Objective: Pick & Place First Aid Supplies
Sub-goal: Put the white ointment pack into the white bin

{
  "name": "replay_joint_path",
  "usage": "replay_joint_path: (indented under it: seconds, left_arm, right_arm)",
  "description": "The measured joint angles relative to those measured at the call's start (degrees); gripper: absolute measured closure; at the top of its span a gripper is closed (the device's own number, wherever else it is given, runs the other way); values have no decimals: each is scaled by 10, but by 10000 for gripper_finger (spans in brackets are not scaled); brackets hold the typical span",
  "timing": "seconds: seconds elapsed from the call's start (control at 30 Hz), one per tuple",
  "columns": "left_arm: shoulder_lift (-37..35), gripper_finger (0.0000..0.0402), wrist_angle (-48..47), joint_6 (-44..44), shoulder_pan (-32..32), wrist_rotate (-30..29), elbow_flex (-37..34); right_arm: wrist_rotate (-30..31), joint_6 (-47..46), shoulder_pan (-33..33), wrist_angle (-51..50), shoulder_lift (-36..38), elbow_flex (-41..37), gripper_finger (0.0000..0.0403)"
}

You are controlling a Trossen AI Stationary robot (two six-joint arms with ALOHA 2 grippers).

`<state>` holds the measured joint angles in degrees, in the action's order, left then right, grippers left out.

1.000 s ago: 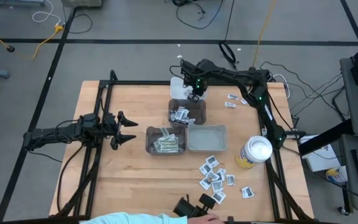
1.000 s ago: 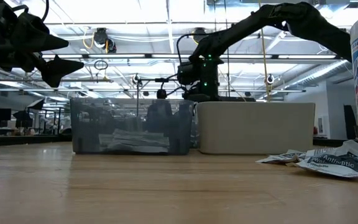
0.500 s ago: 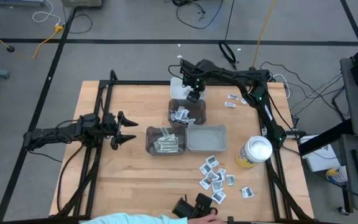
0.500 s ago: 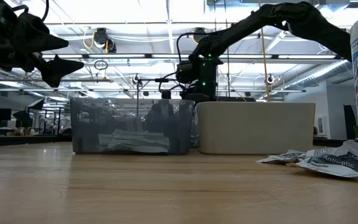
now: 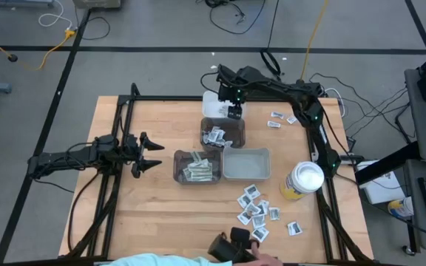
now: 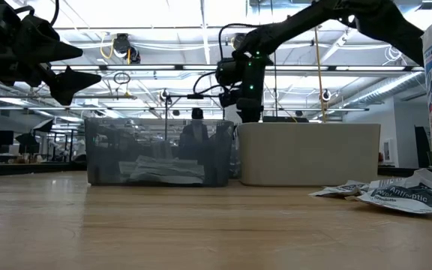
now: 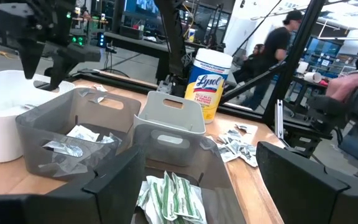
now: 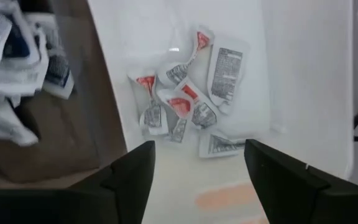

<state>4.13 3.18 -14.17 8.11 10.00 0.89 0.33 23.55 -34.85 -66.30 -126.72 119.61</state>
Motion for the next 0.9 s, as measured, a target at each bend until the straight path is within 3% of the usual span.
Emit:
replay_joint_path:
  seconds: [0.4,0.9]
  left_arm:
    - [0,91,0,0,0,0,0]
    - [0,91,0,0,0,0,0]
  right_arm:
    - [-2,-2,-7,-7,34,-20,163]
    - [0,-3,-38,96,266,-340,163]
